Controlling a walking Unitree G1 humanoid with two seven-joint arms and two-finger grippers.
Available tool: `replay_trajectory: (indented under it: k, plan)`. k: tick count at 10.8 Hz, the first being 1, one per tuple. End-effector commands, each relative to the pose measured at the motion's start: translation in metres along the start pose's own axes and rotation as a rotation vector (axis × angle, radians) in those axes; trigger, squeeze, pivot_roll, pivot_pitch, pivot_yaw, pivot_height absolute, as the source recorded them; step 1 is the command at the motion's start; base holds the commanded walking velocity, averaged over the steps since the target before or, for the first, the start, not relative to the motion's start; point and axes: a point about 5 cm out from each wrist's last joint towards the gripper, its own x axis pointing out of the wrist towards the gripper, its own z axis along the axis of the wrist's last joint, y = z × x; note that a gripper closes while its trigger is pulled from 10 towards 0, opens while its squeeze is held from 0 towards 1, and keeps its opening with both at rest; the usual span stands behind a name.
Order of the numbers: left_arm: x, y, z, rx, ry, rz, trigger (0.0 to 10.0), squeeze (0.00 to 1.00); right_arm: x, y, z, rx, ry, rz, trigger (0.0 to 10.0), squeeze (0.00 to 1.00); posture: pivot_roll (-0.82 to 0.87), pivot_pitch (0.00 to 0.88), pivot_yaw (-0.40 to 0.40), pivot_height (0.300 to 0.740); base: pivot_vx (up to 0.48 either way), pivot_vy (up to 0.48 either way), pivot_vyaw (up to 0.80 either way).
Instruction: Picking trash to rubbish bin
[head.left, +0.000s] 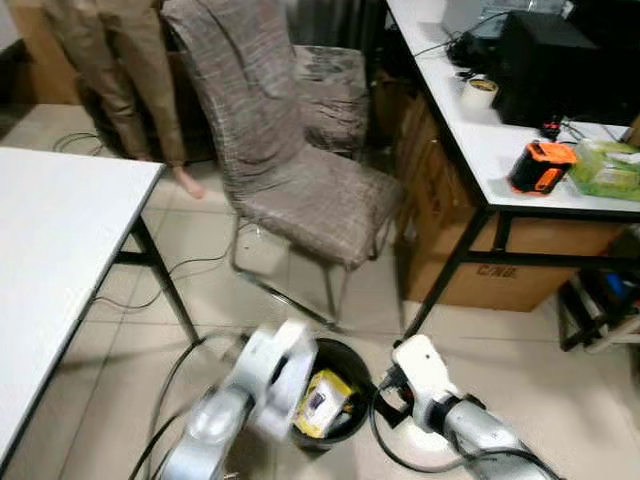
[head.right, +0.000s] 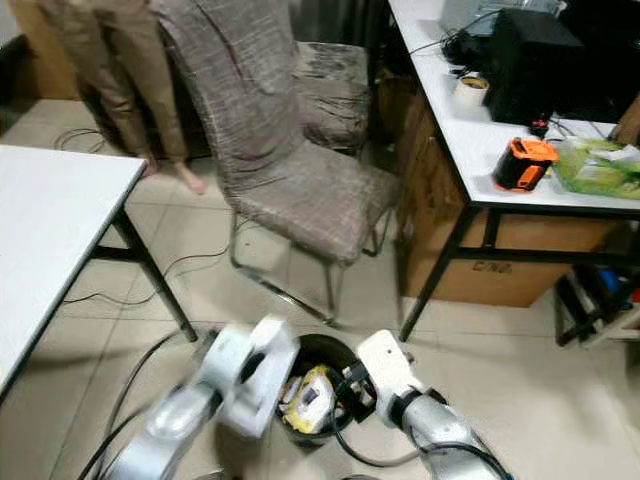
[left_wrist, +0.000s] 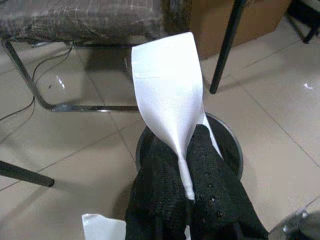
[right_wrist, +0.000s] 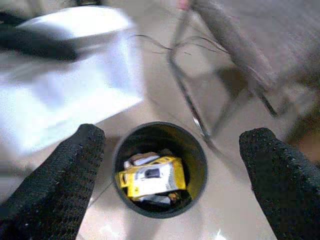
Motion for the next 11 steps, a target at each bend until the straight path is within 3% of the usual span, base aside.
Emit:
replay_trajectory:
  k: [1, 4, 6, 8, 9, 11]
  plan:
    - [0.009, -0.002, 0.01, 0.01, -0.024, -0.03, 10.0, 0.0, -0.009, 0.001, 0.003, 0.011, -0.014, 0.033, 10.0, 0.0, -0.14, 0.094, -0.009, 0.74, 0.0, 0.0, 0.0]
    - [0.046, -0.01, 0.061, -0.084, -0.09, -0.095, 10.0, 0.0, -0.048, 0.009, 0.004, 0.038, -0.005, 0.066, 10.0, 0.0, -0.19, 0.134, 0.044, 0.74, 0.0, 0.0, 0.0]
    - [0.054, -0.016, 0.079, -0.062, -0.128, -0.149, 10.0, 0.0, -0.057, 0.009, 0.005, 0.03, -0.005, 0.043, 10.0, 0.0, -0.2, 0.15, 0.053, 0.74, 0.0, 0.0, 0.0]
    - [0.057, -0.012, 0.089, -0.055, -0.164, -0.118, 10.0, 0.0, -0.059, 0.008, 0.008, 0.043, -0.01, 0.017, 10.0, 0.0, -0.2, 0.158, 0.048, 0.74, 0.0, 0.0, 0.0]
    - [0.057, -0.011, 0.092, -0.068, -0.183, -0.114, 10.0, 1.0, -0.058, 0.008, 0.008, 0.045, -0.007, 0.016, 10.0, 0.0, -0.2, 0.159, 0.045, 0.74, 0.0, 0.0, 0.0]
    - [0.058, -0.011, 0.099, -0.083, -0.217, -0.116, 10.0, 1.0, -0.056, 0.008, 0.008, 0.043, -0.003, 0.017, 10.0, 0.0, -0.19, 0.16, 0.035, 0.74, 0.0, 0.0, 0.0]
